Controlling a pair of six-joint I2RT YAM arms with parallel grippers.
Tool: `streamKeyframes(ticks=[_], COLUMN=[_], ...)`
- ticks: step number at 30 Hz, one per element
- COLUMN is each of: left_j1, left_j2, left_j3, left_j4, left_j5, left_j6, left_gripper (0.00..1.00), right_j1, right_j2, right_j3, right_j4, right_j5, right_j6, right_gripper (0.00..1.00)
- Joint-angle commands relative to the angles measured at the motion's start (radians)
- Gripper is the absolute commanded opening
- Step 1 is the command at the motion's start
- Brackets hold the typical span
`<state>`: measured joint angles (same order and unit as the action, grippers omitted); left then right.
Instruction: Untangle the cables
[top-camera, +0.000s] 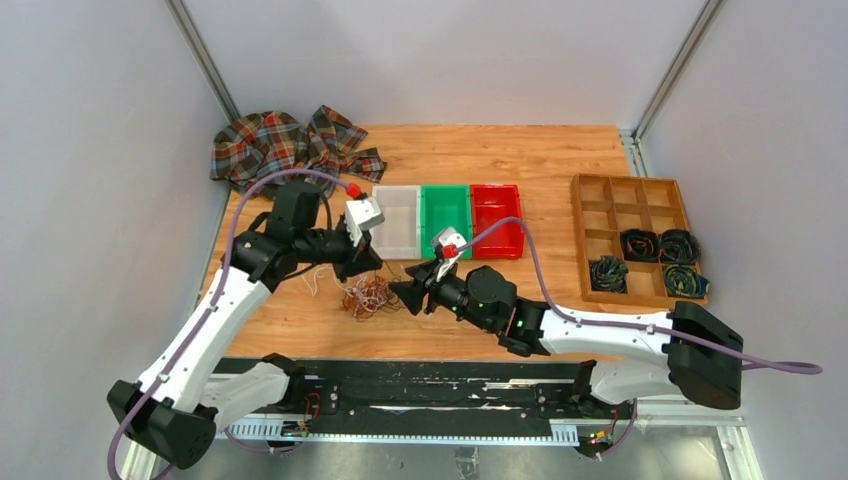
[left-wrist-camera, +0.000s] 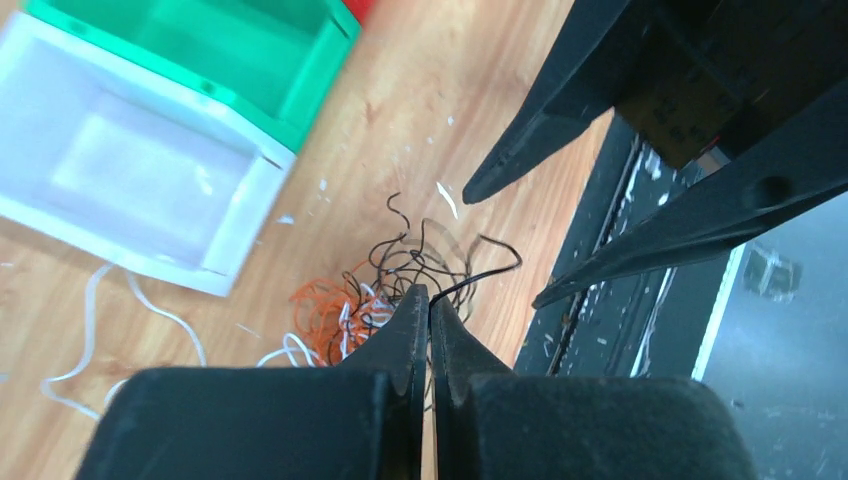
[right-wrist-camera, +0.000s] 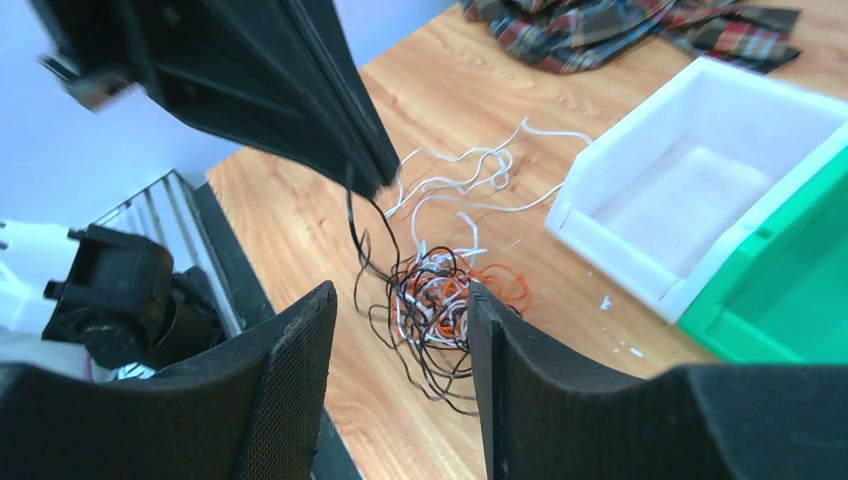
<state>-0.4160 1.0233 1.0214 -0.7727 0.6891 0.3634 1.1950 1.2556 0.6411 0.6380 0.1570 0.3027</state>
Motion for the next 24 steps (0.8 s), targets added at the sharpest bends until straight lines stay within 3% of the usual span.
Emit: streamKeyframes(ticks=[1,9,24], left_j1=[-0.009,-0.011,-0.021], left_j2=[-0.043,-0.09,-0.039], left_j3=[0.135,0.209,0.397], left_j4=[-0.07,-0.131,-0.156], left_j5=[-0.067,-0.049,-0.007], left_j6=[-0.132,-0.2,-0.217], left_gripper=[0.01,0.01,0.01], right_j1=[-0.007,0.017,0.029], right_j2=[-0.018,0.045,0.188], right_j3=[0.018,0.091,0.205], right_j4=[0.042,0.093,0.207], right_j5=[0.108,0.244,0.259], right_j6=[-0.042,-0.07,-0.05], right_gripper=[0.51,0.52,0.54])
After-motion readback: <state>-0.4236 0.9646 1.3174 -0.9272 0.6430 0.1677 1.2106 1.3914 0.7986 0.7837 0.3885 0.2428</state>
